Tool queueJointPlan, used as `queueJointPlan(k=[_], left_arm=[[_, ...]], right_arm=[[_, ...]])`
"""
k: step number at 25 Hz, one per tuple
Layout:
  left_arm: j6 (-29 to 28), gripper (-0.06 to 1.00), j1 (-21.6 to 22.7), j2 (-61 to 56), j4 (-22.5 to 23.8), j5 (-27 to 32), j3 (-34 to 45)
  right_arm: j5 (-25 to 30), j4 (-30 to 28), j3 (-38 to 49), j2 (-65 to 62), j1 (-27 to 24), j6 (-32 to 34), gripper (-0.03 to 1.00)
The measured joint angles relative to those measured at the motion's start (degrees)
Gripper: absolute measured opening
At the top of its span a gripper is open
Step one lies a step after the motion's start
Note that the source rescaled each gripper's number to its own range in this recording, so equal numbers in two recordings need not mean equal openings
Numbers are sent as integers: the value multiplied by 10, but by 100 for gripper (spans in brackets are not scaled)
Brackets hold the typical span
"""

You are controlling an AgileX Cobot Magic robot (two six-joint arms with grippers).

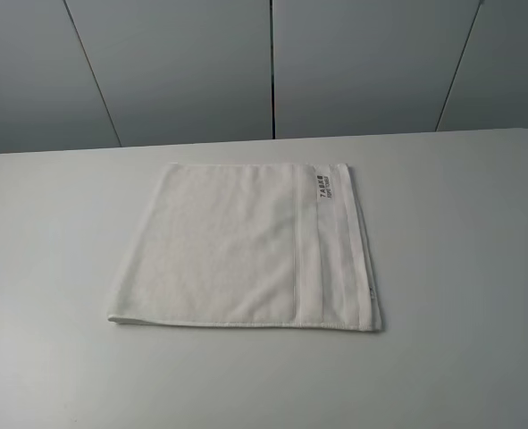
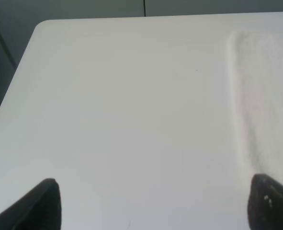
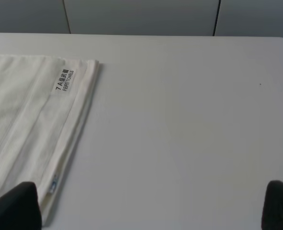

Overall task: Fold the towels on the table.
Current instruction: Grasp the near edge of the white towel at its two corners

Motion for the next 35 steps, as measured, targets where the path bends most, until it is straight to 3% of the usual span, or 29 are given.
queueJointPlan(k=[9, 16, 20, 24, 29, 35], left_arm=[[2, 100, 0, 7, 4, -5, -17], [5, 100, 0, 111, 8, -26, -42], [36, 100, 0, 186, -3, -44, -71], [100, 100, 0, 270, -56, -75, -110], [212, 100, 0, 395, -166, -98, -169], [345, 100, 0, 543, -299, -109, -249]], right_arm=[[28, 15, -27, 61, 0, 0, 100], [-8, 18, -87, 188, 14, -17, 100], [-27, 20, -125, 267, 18, -31, 100], [-50, 40, -176, 346, 19, -60, 100], [-57, 75, -246, 458, 19, -110, 100], [-59, 160, -333, 583, 19, -197, 100]])
